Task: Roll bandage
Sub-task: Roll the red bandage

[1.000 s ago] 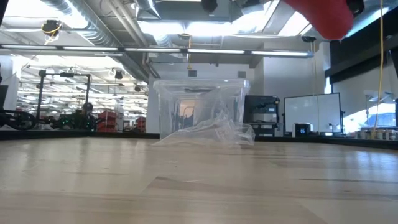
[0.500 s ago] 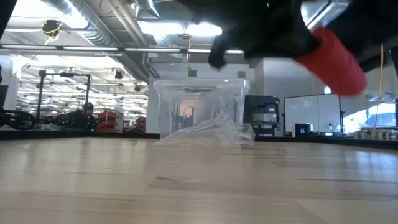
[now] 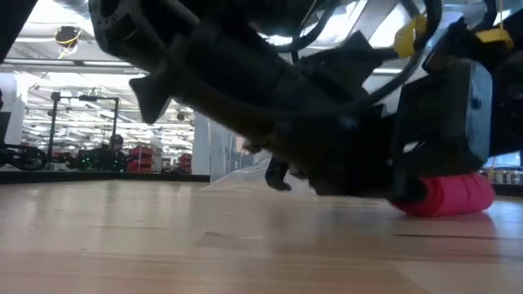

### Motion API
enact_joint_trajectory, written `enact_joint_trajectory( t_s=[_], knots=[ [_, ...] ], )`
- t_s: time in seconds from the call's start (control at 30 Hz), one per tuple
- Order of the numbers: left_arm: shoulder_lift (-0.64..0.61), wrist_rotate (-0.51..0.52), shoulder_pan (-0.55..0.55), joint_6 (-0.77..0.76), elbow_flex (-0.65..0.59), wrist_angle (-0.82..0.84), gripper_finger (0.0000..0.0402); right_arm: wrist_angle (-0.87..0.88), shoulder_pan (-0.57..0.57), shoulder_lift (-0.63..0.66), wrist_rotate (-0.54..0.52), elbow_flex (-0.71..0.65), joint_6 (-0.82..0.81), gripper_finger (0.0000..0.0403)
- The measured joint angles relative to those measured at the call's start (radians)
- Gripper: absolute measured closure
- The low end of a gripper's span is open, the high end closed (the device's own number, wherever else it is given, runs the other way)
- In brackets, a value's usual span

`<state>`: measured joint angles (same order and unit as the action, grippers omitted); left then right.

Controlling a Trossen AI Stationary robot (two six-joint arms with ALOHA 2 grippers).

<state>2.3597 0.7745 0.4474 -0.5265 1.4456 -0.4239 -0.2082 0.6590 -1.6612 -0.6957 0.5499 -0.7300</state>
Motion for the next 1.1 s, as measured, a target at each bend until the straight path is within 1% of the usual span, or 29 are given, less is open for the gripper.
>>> enact_joint_trajectory(
  t_s=[0.13,0.23,0.37,0.53,0.63,0.73,0.8,0.87,0.97,1.03,1.1],
  knots=[
    [0.001,-0.005,0.000,-0.013,0.000,0.020,0.0380,-0.082,0.001,-0.049,-0.023,-0.003,0.001,0.0230],
    [0.001,-0.004,0.000,-0.044,0.002,0.034,0.0374,-0.087,0.001,-0.054,-0.029,-0.003,0.004,0.0230],
    [0.001,-0.004,-0.002,-0.047,0.003,0.053,0.0361,-0.084,0.001,-0.056,-0.036,-0.003,0.004,0.0230],
    [-0.011,-0.002,0.002,-0.018,0.003,0.085,0.0314,-0.070,0.000,-0.056,-0.032,-0.003,0.004,0.0230],
    [-0.050,-0.055,0.007,0.025,0.003,0.173,0.0284,-0.070,0.000,-0.057,-0.029,-0.003,0.002,0.0230],
    [-0.108,-0.078,0.019,0.033,0.003,0.265,0.0267,-0.075,0.000,-0.058,-0.030,-0.003,0.004,0.0230],
    [-0.141,-0.074,0.021,0.064,0.003,0.288,0.0262,-0.076,0.000,-0.058,-0.028,-0.003,0.005,0.0230],
    [-0.162,-0.062,0.019,0.111,0.004,0.276,0.0260,-0.076,0.000,-0.058,-0.027,-0.002,0.009,0.0230],
    [-0.168,-0.012,0.000,0.163,0.004,0.240,0.0264,-0.078,0.000,-0.058,-0.027,-0.003,0.022,0.0230],
    [-0.168,-0.013,-0.024,0.162,0.004,0.221,0.0267,-0.080,0.000,-0.058,-0.029,-0.003,0.029,0.0230],
    [-0.163,-0.042,-0.054,0.127,0.004,0.217,0.0269,-0.084,0.002,-0.058,-0.042,-0.003,0.049,0.0230]
  ],
)
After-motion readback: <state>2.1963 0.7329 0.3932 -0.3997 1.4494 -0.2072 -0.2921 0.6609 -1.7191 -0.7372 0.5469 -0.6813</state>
